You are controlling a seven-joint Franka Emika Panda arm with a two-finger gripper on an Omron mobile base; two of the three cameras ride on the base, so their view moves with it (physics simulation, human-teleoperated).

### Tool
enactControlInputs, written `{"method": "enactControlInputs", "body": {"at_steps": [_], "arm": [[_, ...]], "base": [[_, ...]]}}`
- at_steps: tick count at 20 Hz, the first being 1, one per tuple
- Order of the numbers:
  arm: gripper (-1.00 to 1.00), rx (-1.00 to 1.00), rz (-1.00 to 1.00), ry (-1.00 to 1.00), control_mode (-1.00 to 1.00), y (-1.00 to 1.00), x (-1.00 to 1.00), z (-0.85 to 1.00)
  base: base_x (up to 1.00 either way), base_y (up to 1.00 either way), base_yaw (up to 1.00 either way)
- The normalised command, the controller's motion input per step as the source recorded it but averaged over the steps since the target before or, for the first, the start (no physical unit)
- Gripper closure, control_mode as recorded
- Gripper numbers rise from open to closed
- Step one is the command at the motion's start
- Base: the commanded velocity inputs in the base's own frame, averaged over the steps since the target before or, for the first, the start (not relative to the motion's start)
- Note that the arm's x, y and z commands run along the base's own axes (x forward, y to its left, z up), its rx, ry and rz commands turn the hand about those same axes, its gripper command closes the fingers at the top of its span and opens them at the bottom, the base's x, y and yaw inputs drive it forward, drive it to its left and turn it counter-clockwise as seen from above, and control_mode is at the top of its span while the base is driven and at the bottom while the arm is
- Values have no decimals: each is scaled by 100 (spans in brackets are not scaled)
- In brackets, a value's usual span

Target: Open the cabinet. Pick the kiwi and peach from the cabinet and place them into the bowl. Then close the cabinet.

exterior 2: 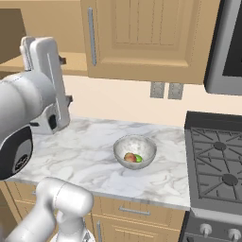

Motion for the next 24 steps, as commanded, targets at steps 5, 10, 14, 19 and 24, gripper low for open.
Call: {"method": "enactControlInputs", "body": {"at_steps": [5, 10, 14, 19, 24], "arm": [[-100, -6, 0, 0, -100, 58, -57, 0], [-100, -1, 0, 2, -100, 42, -62, 0], [-100, 0, -1, 6, -100, 36, -56, 0], [-100, 0, -1, 8, -100, 38, -46, 0], [-100, 0, -3, 7, -100, 40, -31, -3]], "base": [[0, 0, 0], [0, 0, 0], [0, 0, 0], [0, 0, 0], [0, 0, 0]]}}
